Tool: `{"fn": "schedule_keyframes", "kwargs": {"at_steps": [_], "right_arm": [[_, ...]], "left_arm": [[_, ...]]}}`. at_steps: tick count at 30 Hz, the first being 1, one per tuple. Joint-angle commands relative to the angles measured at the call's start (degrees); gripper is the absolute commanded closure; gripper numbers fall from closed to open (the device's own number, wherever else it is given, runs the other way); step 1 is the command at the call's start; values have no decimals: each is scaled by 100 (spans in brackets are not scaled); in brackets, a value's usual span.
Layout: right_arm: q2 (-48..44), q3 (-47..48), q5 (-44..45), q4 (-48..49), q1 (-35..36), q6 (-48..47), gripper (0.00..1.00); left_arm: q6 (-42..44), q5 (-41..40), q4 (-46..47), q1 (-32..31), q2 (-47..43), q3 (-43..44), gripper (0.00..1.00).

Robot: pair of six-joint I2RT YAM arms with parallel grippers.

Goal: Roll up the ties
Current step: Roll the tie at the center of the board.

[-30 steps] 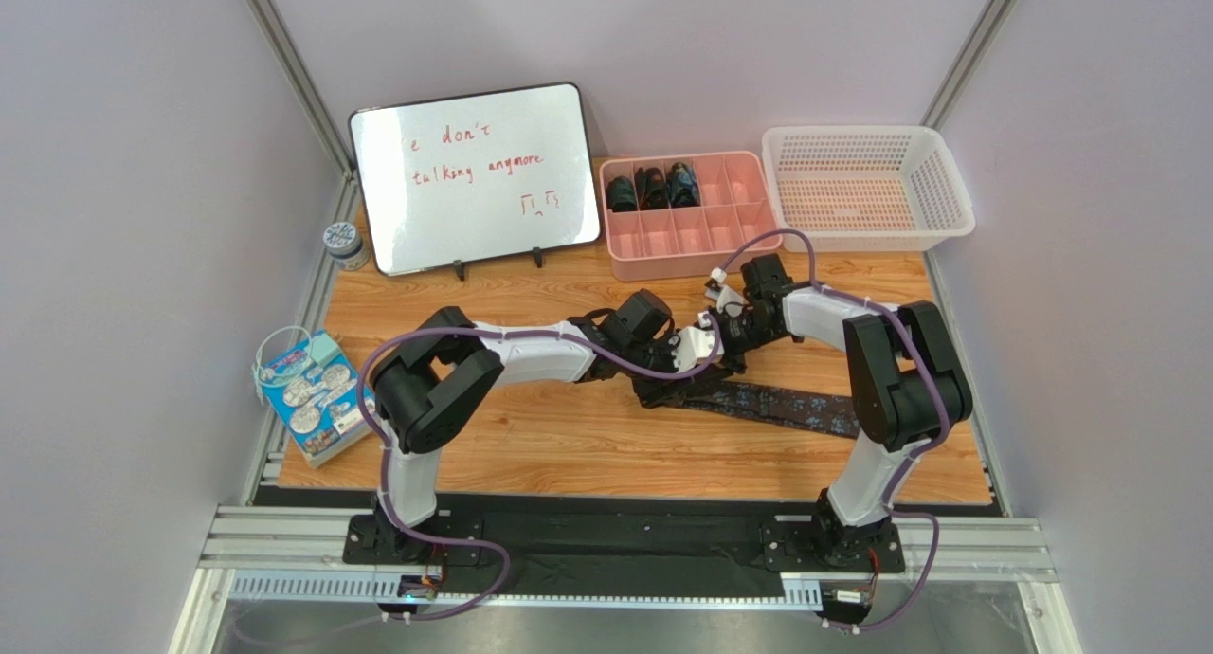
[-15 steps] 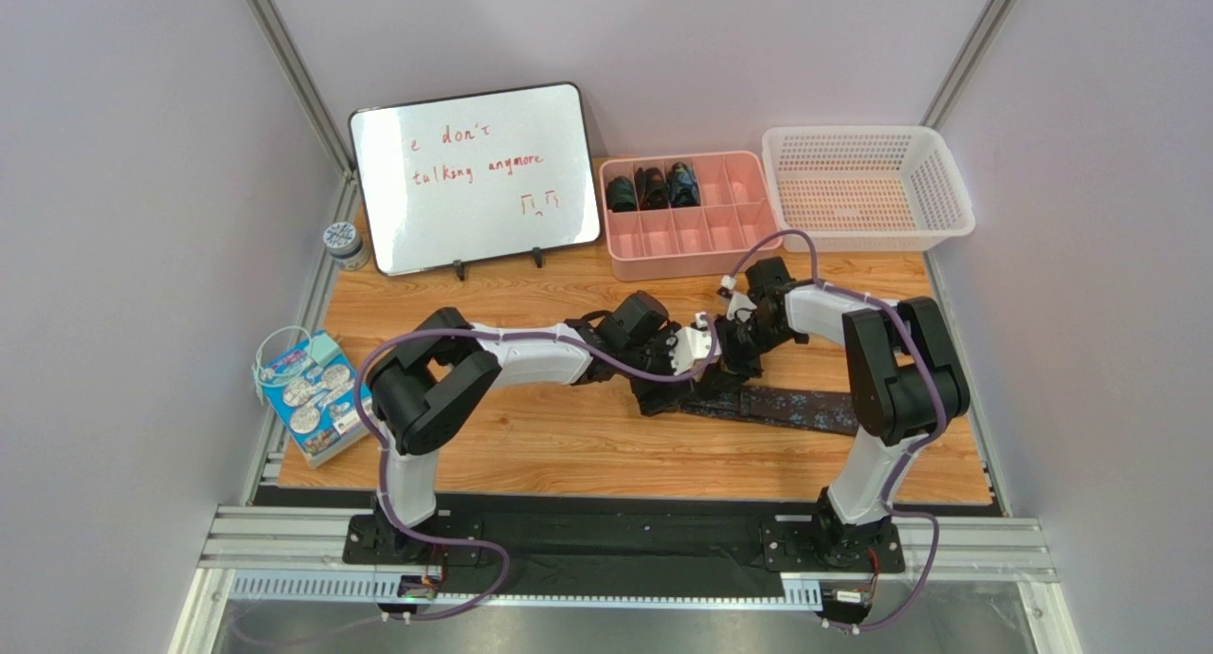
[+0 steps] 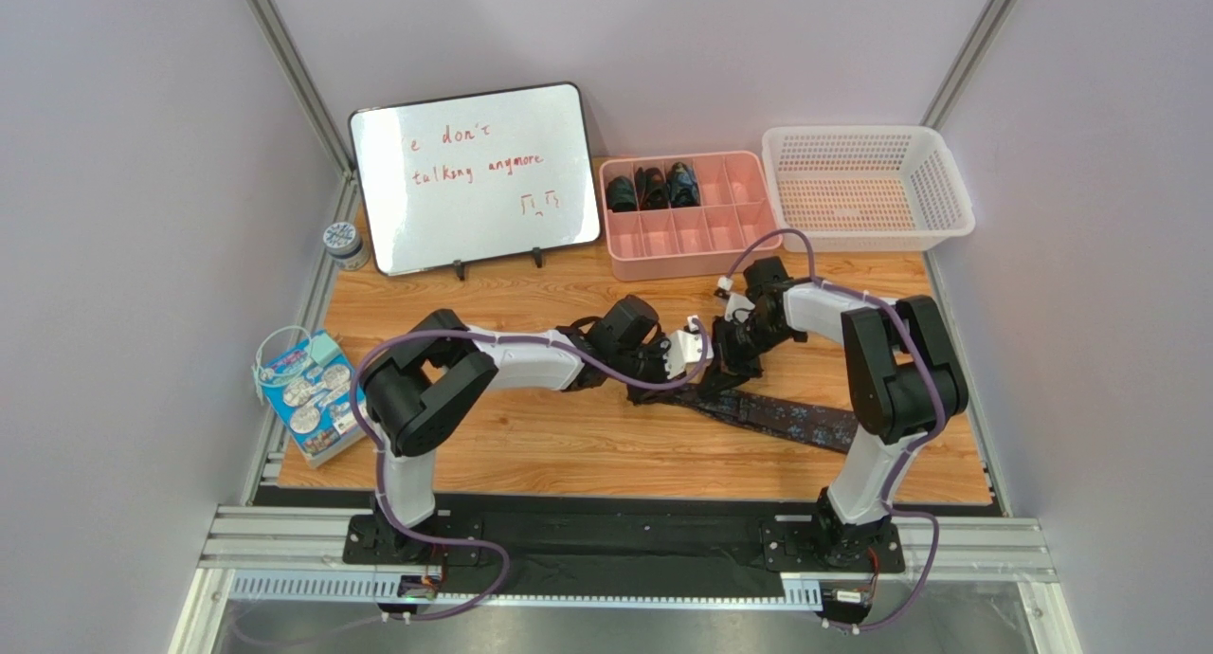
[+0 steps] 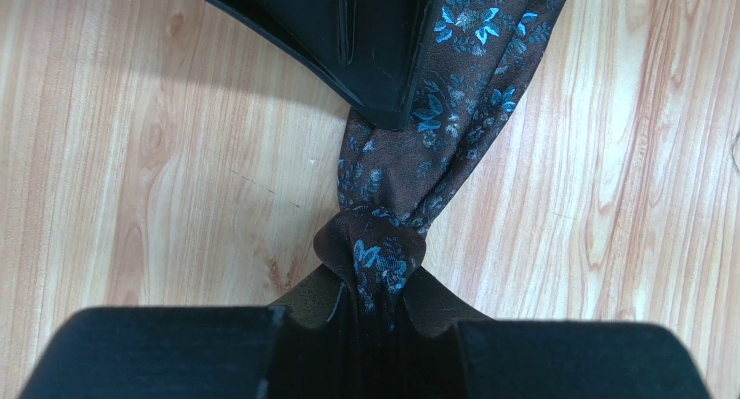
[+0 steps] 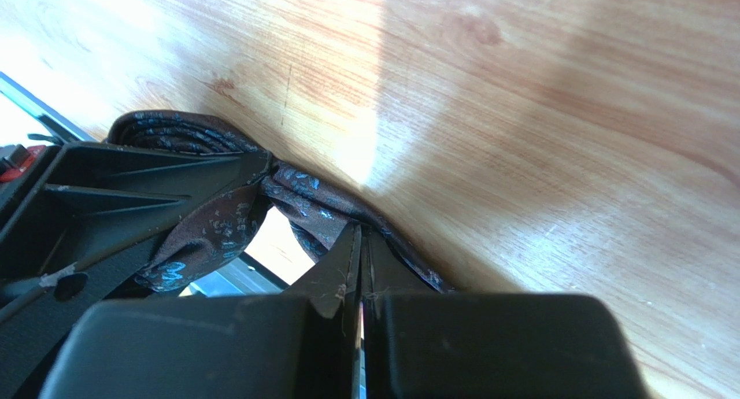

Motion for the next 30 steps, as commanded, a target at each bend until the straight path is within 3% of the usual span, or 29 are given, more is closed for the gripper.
{"fn": "schedule_keyframes", "kwargs": {"at_steps": [1, 3, 5, 6, 9, 12, 16, 24, 30], "right_arm": [[169, 271, 521, -45, -12, -600, 100], [240, 482, 225, -168, -55, -908, 100], [101, 755, -250, -291, -204, -813, 91], [21, 808, -626, -309, -240, -612, 80], [-225, 791, -1190, -553, -240, -487, 69], [-147, 677, -1343, -1237, -161, -1011, 72], [213, 501, -623, -1539, -100, -1663, 78], [1118, 1483, 784, -2100, -47, -1901, 85], [1655, 2047, 1435, -2321, -47, -2200, 86]], "left_arm": [[309, -351, -681, -9, 285, -499, 87], [274, -369, -699, 0, 268, -499, 85], [178, -378, -646, 0, 268, -516, 82], [116, -439, -593, 0, 285, -490, 82], [-182, -483, -636, 18, 390, -359, 81], [-341, -518, -576, 44, 435, -332, 80], [-412, -405, -523, 149, 373, -349, 74], [-245, 158, -487, 317, -136, -560, 58], [106, 264, -628, 334, -251, -630, 57]]}}
